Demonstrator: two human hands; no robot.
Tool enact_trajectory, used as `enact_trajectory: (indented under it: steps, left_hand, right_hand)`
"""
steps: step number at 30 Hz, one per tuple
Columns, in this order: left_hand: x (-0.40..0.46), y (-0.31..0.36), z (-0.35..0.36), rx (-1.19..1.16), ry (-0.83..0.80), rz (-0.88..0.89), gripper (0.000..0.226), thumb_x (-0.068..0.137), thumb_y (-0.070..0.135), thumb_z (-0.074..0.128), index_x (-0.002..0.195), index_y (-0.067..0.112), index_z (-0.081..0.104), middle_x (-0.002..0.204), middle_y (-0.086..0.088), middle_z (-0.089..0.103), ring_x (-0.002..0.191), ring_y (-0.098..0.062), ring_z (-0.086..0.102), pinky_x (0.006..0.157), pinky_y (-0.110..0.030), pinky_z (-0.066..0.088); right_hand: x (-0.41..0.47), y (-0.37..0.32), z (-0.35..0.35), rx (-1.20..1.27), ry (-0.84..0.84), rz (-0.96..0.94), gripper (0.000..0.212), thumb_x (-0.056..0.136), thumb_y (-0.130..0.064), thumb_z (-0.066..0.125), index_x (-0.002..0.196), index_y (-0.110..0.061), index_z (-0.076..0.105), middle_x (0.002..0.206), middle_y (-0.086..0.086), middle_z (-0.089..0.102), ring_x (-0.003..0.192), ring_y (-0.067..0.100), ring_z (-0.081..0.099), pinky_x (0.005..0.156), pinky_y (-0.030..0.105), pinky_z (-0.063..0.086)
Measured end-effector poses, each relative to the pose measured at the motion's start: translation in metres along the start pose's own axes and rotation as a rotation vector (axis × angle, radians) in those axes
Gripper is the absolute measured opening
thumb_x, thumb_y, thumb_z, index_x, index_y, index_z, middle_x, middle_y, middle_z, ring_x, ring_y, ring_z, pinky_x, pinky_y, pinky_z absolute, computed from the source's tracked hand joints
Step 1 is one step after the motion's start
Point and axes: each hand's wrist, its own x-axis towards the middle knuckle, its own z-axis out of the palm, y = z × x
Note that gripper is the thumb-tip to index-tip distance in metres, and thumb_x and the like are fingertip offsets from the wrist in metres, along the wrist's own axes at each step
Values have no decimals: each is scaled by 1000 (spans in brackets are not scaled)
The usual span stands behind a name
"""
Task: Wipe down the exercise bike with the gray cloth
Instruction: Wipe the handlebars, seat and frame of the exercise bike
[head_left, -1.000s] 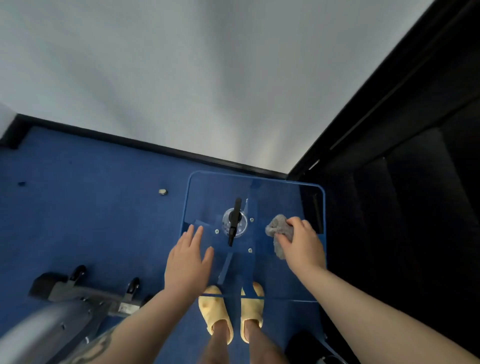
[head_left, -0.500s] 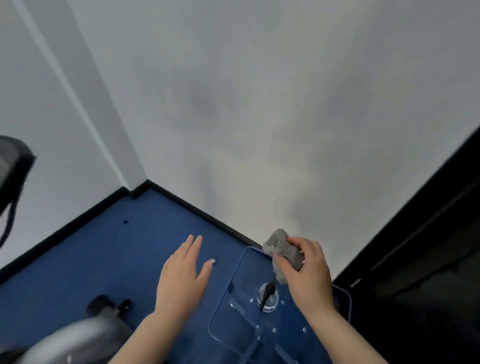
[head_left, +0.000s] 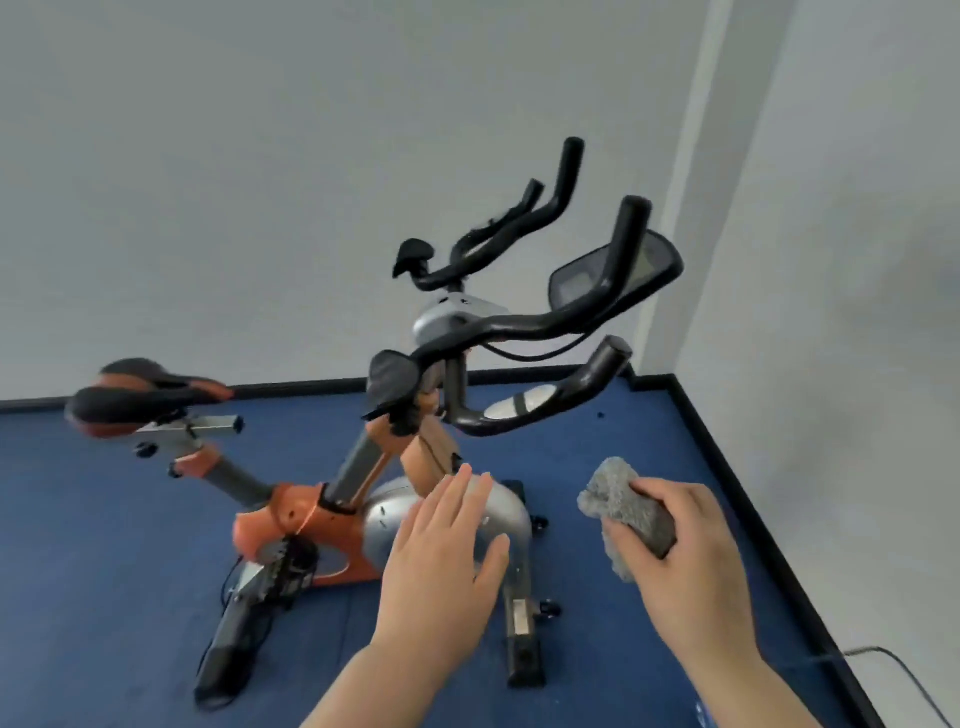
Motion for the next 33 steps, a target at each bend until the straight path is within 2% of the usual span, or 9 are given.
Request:
enact_trajectory:
  steps: [4, 7, 11, 16, 19, 23, 26, 33]
  left_hand:
    - [-29, -66, -49, -2, 106, -131, 59, 91, 51, 37, 145, 38, 20, 154, 20, 19, 140, -3, 11, 112, -20, 6]
    - [-44, -117, -76, -9, 115, -190, 59, 90, 52, 37, 145, 39, 20, 154, 20, 20, 140, -4, 12, 112, -24, 11]
    - [-53, -186, -110, 9, 72, -179, 59, 89, 54, 30, 145, 38, 21, 155, 19, 17, 142, -4, 10, 110, -16, -5]
    - [-39, -246, -144, 23, 45, -162, 56, 92, 47, 36, 145, 33, 26, 155, 12, 22, 143, -9, 16, 116, -29, 13]
    - [-28, -259, -148, -26, 9, -152, 56, 91, 48, 35, 145, 34, 26, 155, 13, 22, 143, -9, 15, 115, -29, 13]
    - [3, -261, -138, -64, -29, -90, 56, 92, 48, 38, 145, 36, 24, 155, 14, 22, 143, -9, 15, 115, -29, 12]
    - [38, -253, -125, -78, -55, -21, 54, 92, 49, 38, 143, 38, 25, 155, 13, 24, 143, -11, 17, 115, -30, 13]
    - [115, -223, -106, -146, -27, 98, 44, 93, 42, 43, 137, 40, 37, 148, 15, 36, 136, -10, 30, 112, -28, 17]
  right_hand:
    - [-8, -60, 54, 25, -68, -104, 37, 74, -24, 77, 107, -25, 60, 97, -14, 51, 86, 5, 53, 65, 13, 40]
    - [-22, -99, 99, 39, -81, -137, 37, 74, -24, 77, 107, -26, 60, 98, -15, 51, 87, 4, 52, 64, 13, 40]
    - [-40, -139, 152, 49, -62, -78, 36, 75, -23, 77, 107, -27, 60, 99, -13, 52, 88, 5, 53, 66, 13, 40]
    - [-47, -174, 189, 28, 15, -24, 34, 77, -25, 76, 107, -25, 60, 100, -11, 52, 88, 8, 54, 68, 17, 42]
    - [-44, -184, 191, -4, 51, -4, 34, 77, -25, 75, 107, -26, 59, 100, -10, 53, 89, 8, 54, 69, 20, 45]
    - [-24, -187, 190, -40, 115, 10, 34, 77, -27, 74, 108, -27, 59, 101, -10, 53, 90, 7, 55, 68, 15, 43]
    - [-1, -182, 188, -28, 142, 38, 36, 78, -28, 74, 110, -27, 59, 105, -11, 53, 93, 6, 55, 69, 17, 47]
    - [60, -167, 170, -35, 288, 17, 33, 78, -28, 74, 107, -30, 59, 103, -10, 54, 92, -5, 54, 61, 6, 43]
